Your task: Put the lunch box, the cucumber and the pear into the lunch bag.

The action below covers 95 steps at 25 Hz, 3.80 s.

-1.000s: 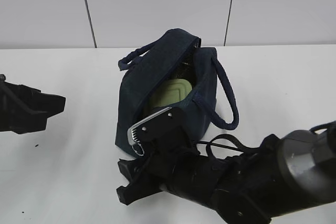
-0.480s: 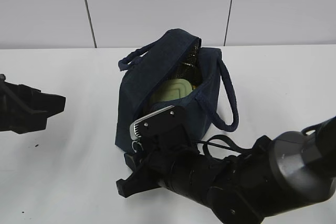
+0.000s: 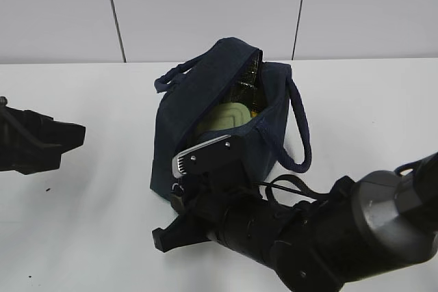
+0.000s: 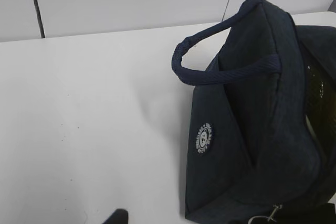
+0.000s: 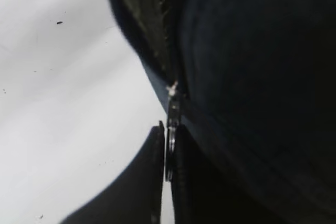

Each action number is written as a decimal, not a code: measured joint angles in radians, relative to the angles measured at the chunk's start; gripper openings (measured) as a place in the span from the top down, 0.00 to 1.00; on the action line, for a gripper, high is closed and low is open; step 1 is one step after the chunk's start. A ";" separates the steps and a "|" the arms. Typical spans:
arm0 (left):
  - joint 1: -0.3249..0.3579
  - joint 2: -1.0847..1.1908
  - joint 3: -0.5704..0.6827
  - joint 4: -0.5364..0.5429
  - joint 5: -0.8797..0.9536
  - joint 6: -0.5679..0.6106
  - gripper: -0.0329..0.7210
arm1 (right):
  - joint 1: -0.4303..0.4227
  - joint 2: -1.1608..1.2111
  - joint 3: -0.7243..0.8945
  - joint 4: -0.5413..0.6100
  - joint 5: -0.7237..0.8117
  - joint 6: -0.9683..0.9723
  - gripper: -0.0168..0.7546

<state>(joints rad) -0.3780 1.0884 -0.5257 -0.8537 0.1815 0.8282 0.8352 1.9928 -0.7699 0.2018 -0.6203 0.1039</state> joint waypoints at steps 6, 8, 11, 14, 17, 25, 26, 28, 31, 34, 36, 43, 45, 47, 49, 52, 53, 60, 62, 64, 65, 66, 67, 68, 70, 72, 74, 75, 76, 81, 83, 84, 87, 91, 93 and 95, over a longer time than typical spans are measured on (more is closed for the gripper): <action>0.000 0.000 0.000 0.000 0.000 0.000 0.49 | 0.000 -0.057 0.000 0.017 0.097 -0.047 0.97; 0.000 -0.001 0.000 0.008 0.000 0.000 0.49 | 0.000 -0.095 0.000 0.021 0.161 -0.074 0.97; 0.000 0.010 0.000 0.014 0.000 0.000 0.49 | 0.000 -0.165 0.000 0.023 0.250 -0.098 0.97; 0.000 0.036 -0.008 0.022 0.014 0.000 0.49 | 0.000 -0.257 0.000 0.026 0.342 -0.132 0.97; 0.000 0.066 -0.037 0.030 0.041 0.003 0.49 | 0.000 -0.322 0.000 0.026 0.413 -0.178 0.97; 0.000 0.191 -0.153 0.036 0.152 0.191 0.49 | 0.000 -0.398 -0.074 0.030 0.569 -0.308 0.97; 0.000 0.208 -0.167 0.036 0.165 0.230 0.50 | 0.000 -0.399 -0.094 0.030 0.590 -0.323 0.97; 0.000 0.249 -0.191 0.036 0.195 0.295 0.52 | 0.000 -0.399 -0.124 0.030 0.620 -0.340 0.97; 0.000 0.307 -0.209 0.020 0.220 0.384 0.53 | 0.000 -0.399 -0.159 0.030 0.647 -0.351 0.97; 0.000 0.356 -0.210 -0.021 0.222 0.467 0.53 | 0.000 -0.399 -0.179 0.030 0.671 -0.357 0.97; 0.000 0.380 -0.210 -0.054 0.224 0.512 0.53 | 0.000 -0.402 -0.183 0.030 0.683 -0.364 0.97; 0.000 0.399 -0.211 -0.282 0.243 0.799 0.53 | -0.010 -0.446 -0.184 0.028 0.714 -0.381 0.97; 0.000 0.403 -0.211 -0.355 0.261 0.896 0.53 | -0.012 -0.448 -0.184 0.028 0.720 -0.382 0.97; 0.000 0.413 -0.212 -0.397 0.278 0.945 0.55 | -0.012 -0.449 -0.184 0.028 0.727 -0.382 0.97; 0.000 0.425 -0.219 -0.408 0.311 0.963 0.61 | -0.012 -0.449 -0.184 0.024 0.727 -0.382 0.97; 0.000 0.446 -0.228 -0.421 0.358 0.971 0.84 | -0.012 -0.449 -0.186 0.022 0.727 -0.383 0.97; 0.000 0.448 -0.229 -0.421 0.363 0.972 0.90 | -0.014 -0.451 -0.186 0.020 0.729 -0.383 0.97; -0.001 0.448 -0.230 -0.431 0.375 0.976 0.97 | -0.117 -0.476 -0.206 0.020 0.746 -0.383 0.97; -0.001 0.448 -0.230 -0.439 0.386 0.976 0.97 | -0.150 -0.476 -0.226 0.020 0.768 -0.383 0.97; -0.001 0.448 -0.231 -0.447 0.397 0.976 0.97 | -0.168 -0.476 -0.252 0.020 0.795 -0.383 0.97; -0.001 0.448 -0.232 -0.449 0.401 0.976 0.98 | -0.170 -0.476 -0.266 0.018 0.810 -0.383 0.97; -0.001 0.448 -0.232 -0.448 0.404 0.973 0.98 | -0.177 -0.476 -0.281 0.013 0.813 -0.383 0.97; -0.001 0.448 -0.232 -0.444 0.406 0.964 0.98 | -0.188 -0.476 -0.293 0.013 0.813 -0.383 0.97; -0.001 0.448 -0.232 -0.442 0.408 0.957 0.98 | -0.209 -0.474 -0.309 0.012 0.814 -0.383 0.97; -0.001 0.448 -0.229 -0.437 0.411 0.945 0.98 | -0.247 -0.462 -0.337 0.017 0.822 -0.383 0.97; -0.001 0.448 -0.218 -0.432 0.411 0.932 0.98 | -0.284 -0.450 -0.353 0.018 0.827 -0.383 0.97; -0.001 0.446 -0.194 -0.430 0.413 0.925 0.98 | -0.318 -0.433 -0.369 0.008 0.827 -0.383 0.97; -0.001 0.443 -0.182 -0.431 0.413 0.920 0.98 | -0.331 -0.423 -0.376 0.003 0.827 -0.383 0.97; -0.001 0.437 -0.167 -0.432 0.414 0.915 0.98 | -0.345 -0.410 -0.382 -0.002 0.827 -0.383 0.97; -0.001 0.361 -0.087 -0.427 0.389 0.863 0.98 | -0.423 -0.303 -0.417 -0.009 0.825 -0.383 0.97; -0.001 0.312 -0.060 -0.397 0.373 0.831 0.98 | -0.453 -0.270 -0.425 0.000 0.825 -0.383 0.97; -0.001 0.292 -0.049 -0.383 0.368 0.815 0.98 | -0.459 -0.266 -0.427 0.006 0.825 -0.383 0.97; -0.001 0.235 -0.037 -0.375 0.348 0.739 0.97 | -0.464 -0.262 -0.428 0.018 0.825 -0.383 0.97; 0.003 0.149 -0.032 -0.384 0.321 0.693 0.74 | -0.464 -0.262 -0.428 0.036 0.858 -0.383 0.97; 0.017 0.096 -0.032 -0.397 0.319 0.682 0.57 | -0.464 -0.262 -0.428 0.040 0.865 -0.383 0.97; 0.034 0.050 -0.033 -0.430 0.293 0.663 0.46 | -0.464 -0.262 -0.428 0.047 0.867 -0.383 0.97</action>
<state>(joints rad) -0.3440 1.1380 -0.5590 -1.2833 0.4742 1.4910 0.3715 1.7308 -1.1978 0.2488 0.2468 -0.2793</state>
